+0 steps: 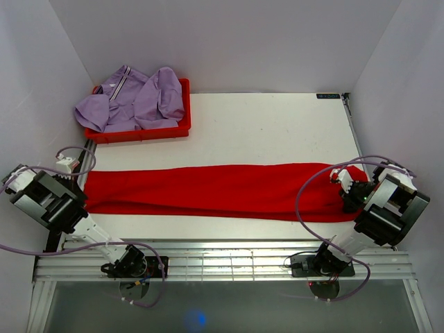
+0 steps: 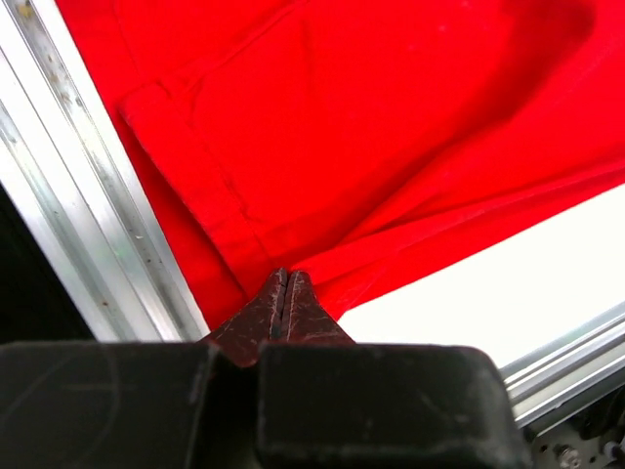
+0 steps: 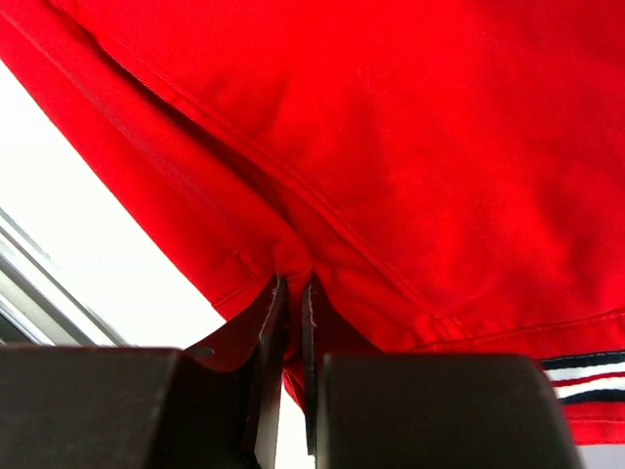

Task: Fold and stack the trousers
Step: Fold the trousers

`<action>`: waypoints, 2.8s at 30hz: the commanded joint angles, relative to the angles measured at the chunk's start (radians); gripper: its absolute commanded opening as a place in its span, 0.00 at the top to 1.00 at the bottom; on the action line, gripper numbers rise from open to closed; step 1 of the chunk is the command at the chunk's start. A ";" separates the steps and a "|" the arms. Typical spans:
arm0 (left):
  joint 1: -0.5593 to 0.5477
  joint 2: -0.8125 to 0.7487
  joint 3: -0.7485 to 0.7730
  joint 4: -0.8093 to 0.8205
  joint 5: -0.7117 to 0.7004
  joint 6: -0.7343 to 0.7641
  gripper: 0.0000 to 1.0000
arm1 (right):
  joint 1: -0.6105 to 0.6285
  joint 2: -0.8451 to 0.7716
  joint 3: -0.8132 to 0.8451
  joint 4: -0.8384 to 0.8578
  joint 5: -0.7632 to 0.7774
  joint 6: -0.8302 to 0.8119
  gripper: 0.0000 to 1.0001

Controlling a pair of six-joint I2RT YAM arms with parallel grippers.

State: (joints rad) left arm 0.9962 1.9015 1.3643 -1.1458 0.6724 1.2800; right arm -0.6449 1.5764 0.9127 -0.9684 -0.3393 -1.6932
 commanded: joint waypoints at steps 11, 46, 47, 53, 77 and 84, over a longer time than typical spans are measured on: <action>0.050 -0.262 -0.169 0.206 -0.030 0.452 0.69 | -0.009 0.002 -0.014 0.119 0.138 -0.014 0.92; -0.133 0.010 -0.050 0.314 -0.008 -0.415 0.54 | 0.011 -0.030 0.003 0.077 0.152 0.017 0.89; -0.133 0.010 -0.050 0.323 -0.014 -0.427 0.56 | 0.011 -0.030 0.006 0.077 0.152 0.017 0.90; -0.134 -0.005 -0.073 0.376 -0.069 -0.464 0.53 | 0.013 -0.023 0.012 0.068 0.148 0.018 0.90; -0.166 0.005 0.110 0.324 0.038 -0.499 1.00 | 0.027 -0.007 0.000 0.079 0.155 0.018 0.92; -0.208 0.056 0.160 0.342 -0.013 -0.521 1.00 | 0.028 -0.007 -0.008 0.080 0.160 0.018 0.92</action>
State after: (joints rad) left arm 0.7952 1.9373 1.4837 -0.8616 0.6868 0.7647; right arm -0.6193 1.5593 0.9199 -0.9363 -0.2317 -1.6676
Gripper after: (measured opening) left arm 0.009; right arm 0.122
